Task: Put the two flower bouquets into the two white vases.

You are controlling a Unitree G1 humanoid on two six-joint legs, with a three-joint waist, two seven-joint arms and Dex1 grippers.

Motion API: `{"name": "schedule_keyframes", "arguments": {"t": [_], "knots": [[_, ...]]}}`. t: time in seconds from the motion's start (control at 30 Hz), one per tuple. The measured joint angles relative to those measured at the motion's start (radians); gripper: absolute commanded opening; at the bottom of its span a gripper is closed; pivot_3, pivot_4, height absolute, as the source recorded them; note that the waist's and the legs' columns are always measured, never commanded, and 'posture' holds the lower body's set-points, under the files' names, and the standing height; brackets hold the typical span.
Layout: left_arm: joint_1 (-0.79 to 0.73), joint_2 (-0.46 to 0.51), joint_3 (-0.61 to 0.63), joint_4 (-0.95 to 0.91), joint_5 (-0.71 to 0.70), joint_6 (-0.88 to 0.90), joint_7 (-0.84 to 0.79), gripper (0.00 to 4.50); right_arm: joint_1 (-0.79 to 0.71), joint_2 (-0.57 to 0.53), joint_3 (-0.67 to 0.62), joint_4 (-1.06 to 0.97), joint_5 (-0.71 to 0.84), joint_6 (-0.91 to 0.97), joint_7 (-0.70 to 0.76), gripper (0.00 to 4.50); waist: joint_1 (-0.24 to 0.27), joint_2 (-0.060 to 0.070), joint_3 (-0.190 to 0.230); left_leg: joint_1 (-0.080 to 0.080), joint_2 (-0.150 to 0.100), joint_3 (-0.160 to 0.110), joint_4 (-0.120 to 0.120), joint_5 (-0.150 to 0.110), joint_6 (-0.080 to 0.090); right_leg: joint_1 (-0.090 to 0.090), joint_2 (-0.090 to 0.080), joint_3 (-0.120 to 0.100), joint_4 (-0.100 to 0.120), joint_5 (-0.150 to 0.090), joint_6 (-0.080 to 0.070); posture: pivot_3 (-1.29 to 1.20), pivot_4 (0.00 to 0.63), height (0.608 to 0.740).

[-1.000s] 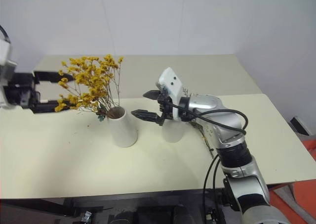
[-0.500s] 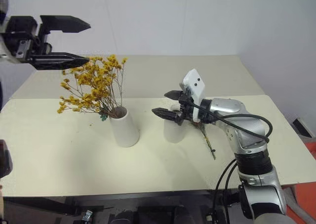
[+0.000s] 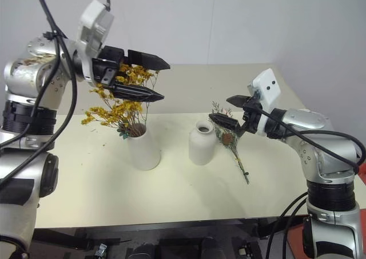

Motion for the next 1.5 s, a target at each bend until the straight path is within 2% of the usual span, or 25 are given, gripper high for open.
{"name": "schedule_keyframes", "arguments": {"t": [0.23, 0.37, 0.53, 0.73, 0.93, 1.4, 1.5], "knots": [[-0.037, -0.026, -0.074, 0.0, 0.084, 0.069, 0.021, 4.5, -0.012, -0.02, -0.013, 0.066, -0.017, 0.133, -0.113, 4.47, 0.0, 0.0, 0.0, 0.001, 0.0, 0.0, 0.0, 0.0, 0.0, 0.001, 0.0, 0.0, 0.0, 0.0, 0.0, 0.0, 0.15, 0.74], [-0.042, -0.021, -0.088, -0.003, 0.105, 0.083, 0.01, 4.5, -0.084, -0.072, 0.077, 0.179, -0.073, 0.292, -0.172, 4.47, -0.001, 0.0, 0.0, 0.001, 0.0, 0.0, 0.0, 0.0, 0.0, 0.001, 0.0, 0.001, 0.0, 0.0, 0.0, 0.0, 0.15, 0.74], [-0.047, -0.021, -0.102, -0.006, 0.127, 0.099, 0.002, 4.5, -0.139, -0.085, 0.187, 0.295, -0.089, 0.408, -0.137, 4.47, -0.002, 0.001, 0.0, 0.0, 0.0, 0.001, 0.0, 0.0, 0.0, 0.0, 0.0, 0.001, -0.001, 0.0, 0.0, 0.0, 0.15, 0.74], [-0.049, -0.018, -0.127, -0.016, 0.146, 0.102, -0.023, 4.5, -0.239, -0.087, 0.325, 0.388, -0.109, 0.434, -0.057, 4.47, -0.001, 0.001, 0.0, 0.0, 0.0, 0.0, 0.0, 0.0, 0.0, 0.0, 0.0, 0.001, -0.001, 0.0, 0.0, 0.0, 0.15, 0.74], [-0.051, -0.02, -0.127, -0.013, 0.155, 0.097, -0.027, 4.5, -0.277, -0.083, 0.469, 0.479, -0.169, 0.414, 0.012, 4.47, 0.0, 0.001, 0.0, 0.0, 0.0, 0.0, 0.0, 0.0, 0.0, 0.0, 0.0, 0.001, 0.0, 0.0, 0.0, 0.0, 0.15, 0.74], [-0.194, -0.075, -0.126, 0.158, 0.2, -0.016, -0.029, 4.5, -0.286, -0.015, 0.494, 0.505, -0.213, 0.393, 0.045, 4.47, 0.0, 0.001, 0.0, -0.006, -0.001, 0.0, 0.001, 0.0, 0.0, -0.007, 0.0, 0.001, 0.001, 0.0, 0.0, 0.0, 0.15, 0.74], [-0.247, -0.1, -0.125, 0.209, 0.207, -0.04, -0.027, 4.5, -0.274, -0.007, 0.494, 0.505, -0.222, 0.389, 0.045, 4.47, 0.0, 0.001, 0.0, -0.011, -0.001, 0.0, 0.001, 0.0, 0.0, -0.011, 0.0, 0.001, 0.001, 0.004, -0.005, 0.0, 0.15, 0.74]]}}
